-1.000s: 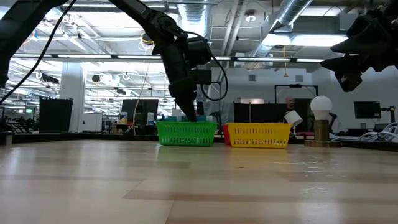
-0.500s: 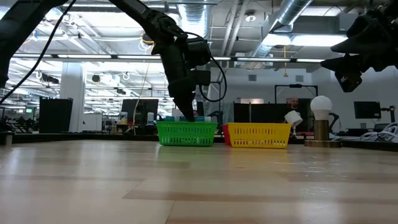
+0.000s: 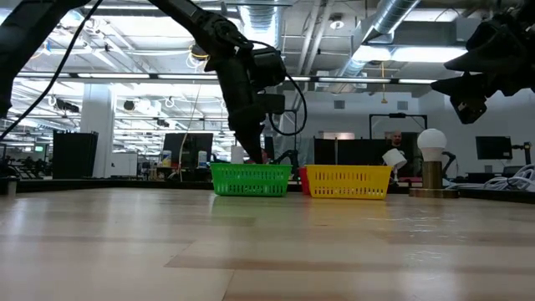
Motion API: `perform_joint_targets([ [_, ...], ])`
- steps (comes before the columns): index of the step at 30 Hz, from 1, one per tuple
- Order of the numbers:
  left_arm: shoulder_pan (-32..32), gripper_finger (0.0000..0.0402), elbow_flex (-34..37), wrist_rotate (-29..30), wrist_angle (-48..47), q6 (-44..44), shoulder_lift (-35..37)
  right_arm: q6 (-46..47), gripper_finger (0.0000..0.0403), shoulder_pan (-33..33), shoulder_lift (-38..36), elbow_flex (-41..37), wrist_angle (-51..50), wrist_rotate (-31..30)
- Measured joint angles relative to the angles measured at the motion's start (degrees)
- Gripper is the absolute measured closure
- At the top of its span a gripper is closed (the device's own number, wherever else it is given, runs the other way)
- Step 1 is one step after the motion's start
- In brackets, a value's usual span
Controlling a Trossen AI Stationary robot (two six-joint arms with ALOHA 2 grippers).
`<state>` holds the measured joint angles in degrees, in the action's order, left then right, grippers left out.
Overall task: Pick & Place Markers
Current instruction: Put the large blue marker into the green basket, then return to Home Position
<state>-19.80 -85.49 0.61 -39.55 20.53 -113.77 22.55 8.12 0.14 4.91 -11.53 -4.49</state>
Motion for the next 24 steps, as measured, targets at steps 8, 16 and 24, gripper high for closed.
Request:
perform_joint_targets([
  [8,2.3,0.0222,0.0,0.3,-0.1,-6.8,2.7,0.0,0.0239,0.0,0.0,0.0,0.0,0.0],
  [16,5.2,0.0222,0.0,0.2,-0.1,-14.3,15.2,0.0,0.0238,0.0,0.0,0.0,0.0,0.0],
  [24,8.4,0.022,0.0,0.2,-0.2,-30.5,32.4,0.0,0.0236,0.0,0.0,0.0,0.0,0.0],
])
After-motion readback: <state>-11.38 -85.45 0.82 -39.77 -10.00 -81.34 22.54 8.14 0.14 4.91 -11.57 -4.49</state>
